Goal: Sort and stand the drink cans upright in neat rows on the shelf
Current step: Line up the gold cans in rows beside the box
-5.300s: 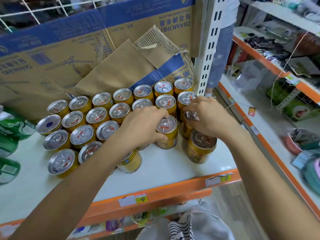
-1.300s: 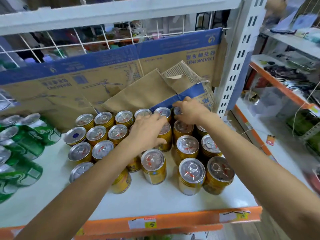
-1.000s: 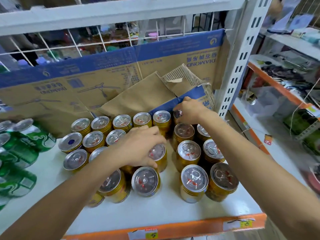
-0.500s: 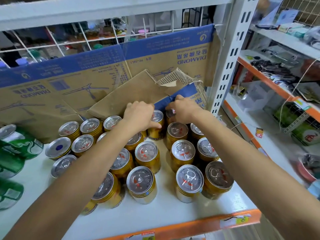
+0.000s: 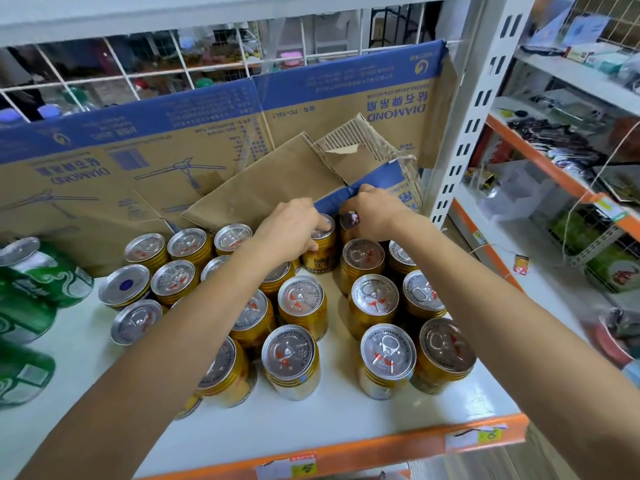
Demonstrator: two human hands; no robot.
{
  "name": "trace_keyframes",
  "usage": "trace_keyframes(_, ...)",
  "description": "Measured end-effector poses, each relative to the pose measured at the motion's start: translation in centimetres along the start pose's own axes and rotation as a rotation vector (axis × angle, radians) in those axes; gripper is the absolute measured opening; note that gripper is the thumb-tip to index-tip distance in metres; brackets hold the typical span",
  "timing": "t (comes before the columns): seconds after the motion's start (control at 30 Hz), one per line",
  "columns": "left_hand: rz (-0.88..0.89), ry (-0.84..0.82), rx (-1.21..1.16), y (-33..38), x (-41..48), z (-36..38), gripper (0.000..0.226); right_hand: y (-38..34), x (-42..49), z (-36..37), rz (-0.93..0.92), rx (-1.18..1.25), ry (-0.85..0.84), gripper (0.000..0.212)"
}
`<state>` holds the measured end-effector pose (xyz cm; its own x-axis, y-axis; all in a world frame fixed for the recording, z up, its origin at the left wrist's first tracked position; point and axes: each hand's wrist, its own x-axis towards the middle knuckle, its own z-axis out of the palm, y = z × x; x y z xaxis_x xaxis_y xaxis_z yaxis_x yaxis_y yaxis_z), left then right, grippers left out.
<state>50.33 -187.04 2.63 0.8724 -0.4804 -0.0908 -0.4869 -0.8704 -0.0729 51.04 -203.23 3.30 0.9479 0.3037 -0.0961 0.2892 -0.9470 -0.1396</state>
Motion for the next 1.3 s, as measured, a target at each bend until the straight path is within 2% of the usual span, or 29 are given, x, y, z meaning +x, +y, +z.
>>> trace_keyframes(0.07, 0.039, -0.001, 0.061, -0.2, -0.1, 0.2, 0.031, 0.0, 0.0, 0.0, 0.002, -0.005, 0.000, 0.032)
trace_keyframes(0.2, 0.094, 0.026, 0.040, -0.7, -0.8, 0.6, 0.027, -0.2, -0.1, -0.2, 0.004, -0.015, -0.015, 0.034)
trace_keyframes(0.4, 0.161, 0.156, -0.226, -2.0, -1.4, 1.7, 0.029, -0.4, -0.1, -0.3, 0.005, -0.025, -0.030, 0.035)
trace_keyframes(0.57, 0.180, 0.259, -0.380, -3.1, -1.0, 2.6, 0.017, -0.4, -0.4, -0.3, 0.006, -0.022, -0.031, 0.038)
trace_keyframes(0.7, 0.171, 0.244, -0.419, -3.4, -0.5, 2.4, 0.011, -0.3, -0.3, -0.4, 0.005, -0.015, -0.028, 0.039)
trace_keyframes(0.87, 0.148, 0.255, -0.401, -3.8, -0.4, 3.0, 0.011, -0.3, -0.3, -0.2, 0.011, -0.013, -0.025, 0.037)
trace_keyframes(1.0, 0.067, 0.282, -0.213, -2.8, -1.2, 2.6, 0.015, -0.4, -0.3, -0.2, 0.020, -0.024, -0.023, 0.036)
trace_keyframes(1.07, 0.071, 0.232, -0.146, -1.9, -2.3, 1.1, 0.025, -0.4, -0.5, -0.1, 0.027, -0.032, -0.023, 0.037)
trace_keyframes(1.13, 0.135, 0.125, -0.235, -1.0, -4.0, -0.7, 0.038, -0.5, -0.7, 0.1, 0.031, -0.036, -0.015, 0.034)
trace_keyframes(1.2, 0.224, -0.062, -0.248, -0.5, -5.7, -1.8, 0.049, -0.4, -0.9, 0.2, 0.035, -0.031, -0.006, 0.033)
trace_keyframes(1.3, 0.203, -0.292, -0.098, 0.1, -7.1, -1.6, 0.064, -0.6, -1.1, 0.1, 0.040, -0.036, 0.001, 0.034)
